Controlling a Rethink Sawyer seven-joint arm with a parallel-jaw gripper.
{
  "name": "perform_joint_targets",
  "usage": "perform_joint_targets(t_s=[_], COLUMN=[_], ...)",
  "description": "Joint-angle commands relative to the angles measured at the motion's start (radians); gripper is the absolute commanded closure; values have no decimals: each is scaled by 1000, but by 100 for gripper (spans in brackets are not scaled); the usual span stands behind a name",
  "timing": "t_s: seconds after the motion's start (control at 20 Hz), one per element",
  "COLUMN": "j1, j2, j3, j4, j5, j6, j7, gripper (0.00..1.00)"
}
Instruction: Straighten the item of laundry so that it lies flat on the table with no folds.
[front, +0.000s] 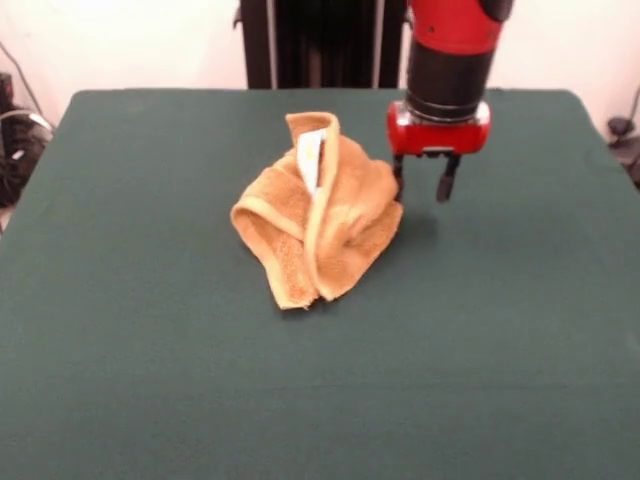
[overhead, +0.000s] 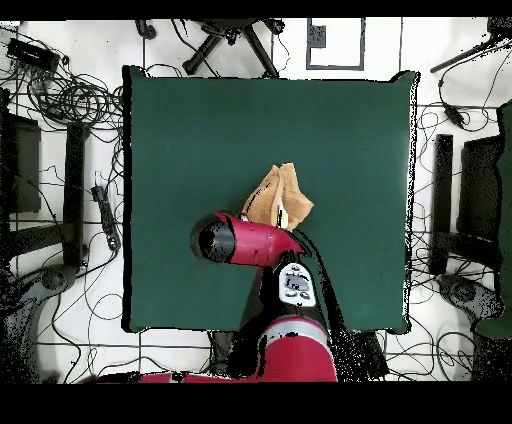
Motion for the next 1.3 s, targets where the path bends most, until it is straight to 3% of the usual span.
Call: perform_joint_targets(t_s=[0.05, 0.55, 1.3], j1=[-81, -57, -136], j2=[-70, -122, -328], j3=[126, 82, 145], j4=[132, 147, 249], j5=[-48, -10, 16], j6=[-124, -75, 82], j7=[162, 201, 151], gripper=[0, 0, 0])
